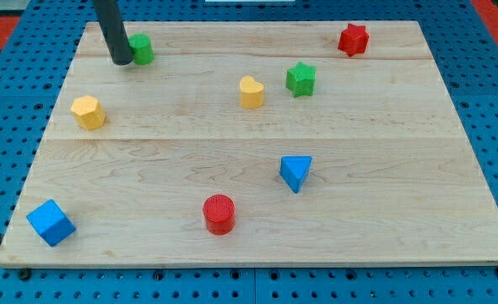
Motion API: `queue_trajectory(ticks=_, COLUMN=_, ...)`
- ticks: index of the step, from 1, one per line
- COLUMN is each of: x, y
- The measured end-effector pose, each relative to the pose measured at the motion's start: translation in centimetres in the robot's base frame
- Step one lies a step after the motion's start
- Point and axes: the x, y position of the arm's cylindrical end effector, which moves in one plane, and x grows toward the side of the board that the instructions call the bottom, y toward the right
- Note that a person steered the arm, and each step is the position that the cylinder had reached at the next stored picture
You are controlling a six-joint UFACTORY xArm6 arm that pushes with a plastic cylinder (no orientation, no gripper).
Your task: Point your arm at the red circle
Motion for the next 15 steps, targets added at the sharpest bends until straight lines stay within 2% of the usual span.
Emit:
queue_trajectory(ticks=1, x=-0.3, y=1.5)
queue_trajectory(ticks=2, x=2.7, y=5.5)
queue_trajectory(ticks=4, x=12.2, y=6.9)
queue_trajectory(ticks=6, x=13.9, y=8.1)
queue_trajectory(ticks=8, x=18.8, y=20.3)
queue_trajectory(ticks=10, x=27.9, y=24.7)
queue_trajectory(ticks=11, x=32.2, y=21.0)
queue_trajectory(ticks=12, x=32.0, y=14.3)
queue_trajectory(ticks=13, x=27.4, y=11.2)
queue_trajectory(ticks=14, x=24.5, y=11.8)
queue_trajectory(ticks=15, x=27.5, y=11.9)
